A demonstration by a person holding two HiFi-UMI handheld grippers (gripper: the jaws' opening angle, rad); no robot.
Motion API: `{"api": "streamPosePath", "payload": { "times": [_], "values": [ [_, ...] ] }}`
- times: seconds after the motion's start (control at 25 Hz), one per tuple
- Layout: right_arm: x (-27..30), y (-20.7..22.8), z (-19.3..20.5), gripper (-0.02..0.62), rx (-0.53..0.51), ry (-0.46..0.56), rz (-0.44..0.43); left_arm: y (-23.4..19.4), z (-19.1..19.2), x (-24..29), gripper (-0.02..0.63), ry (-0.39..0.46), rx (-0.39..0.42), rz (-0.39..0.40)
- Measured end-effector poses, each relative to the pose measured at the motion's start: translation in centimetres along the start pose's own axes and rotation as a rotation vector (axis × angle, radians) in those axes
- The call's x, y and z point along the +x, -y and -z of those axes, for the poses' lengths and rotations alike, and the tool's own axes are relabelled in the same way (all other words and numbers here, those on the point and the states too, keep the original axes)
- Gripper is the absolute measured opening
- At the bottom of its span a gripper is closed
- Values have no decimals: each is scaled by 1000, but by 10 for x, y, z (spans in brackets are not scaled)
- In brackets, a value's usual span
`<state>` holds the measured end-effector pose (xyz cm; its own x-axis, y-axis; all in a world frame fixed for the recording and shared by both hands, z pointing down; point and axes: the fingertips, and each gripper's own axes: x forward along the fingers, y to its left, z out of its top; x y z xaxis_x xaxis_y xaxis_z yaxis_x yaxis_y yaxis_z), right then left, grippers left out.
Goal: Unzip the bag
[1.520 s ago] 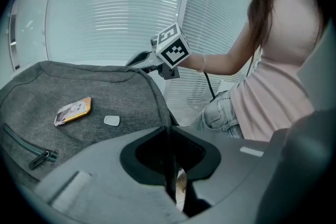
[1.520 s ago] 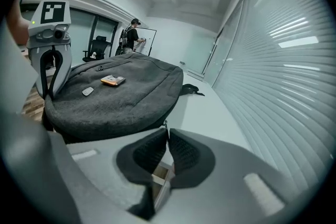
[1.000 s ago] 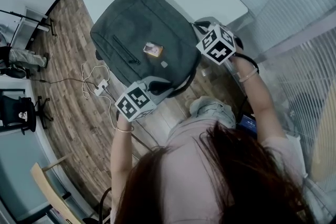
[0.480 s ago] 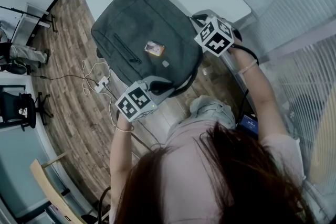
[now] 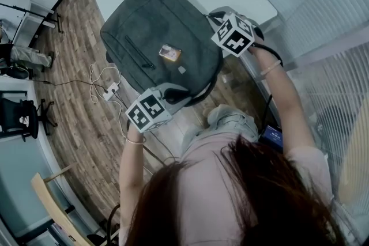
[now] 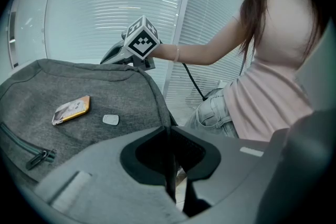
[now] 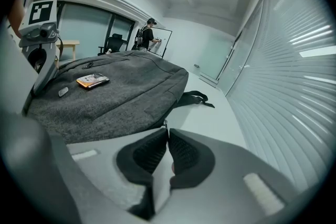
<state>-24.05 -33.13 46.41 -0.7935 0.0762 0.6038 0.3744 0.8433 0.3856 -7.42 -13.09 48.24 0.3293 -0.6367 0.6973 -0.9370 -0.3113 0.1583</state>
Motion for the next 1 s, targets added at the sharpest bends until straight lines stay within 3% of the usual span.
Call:
{"api": "streamPosePath", "payload": {
  "times": [1.0],
  "values": [
    [24,12,-13,26,-124,65,-16,0,-5,4,40,16,-36,16]
  ]
}}
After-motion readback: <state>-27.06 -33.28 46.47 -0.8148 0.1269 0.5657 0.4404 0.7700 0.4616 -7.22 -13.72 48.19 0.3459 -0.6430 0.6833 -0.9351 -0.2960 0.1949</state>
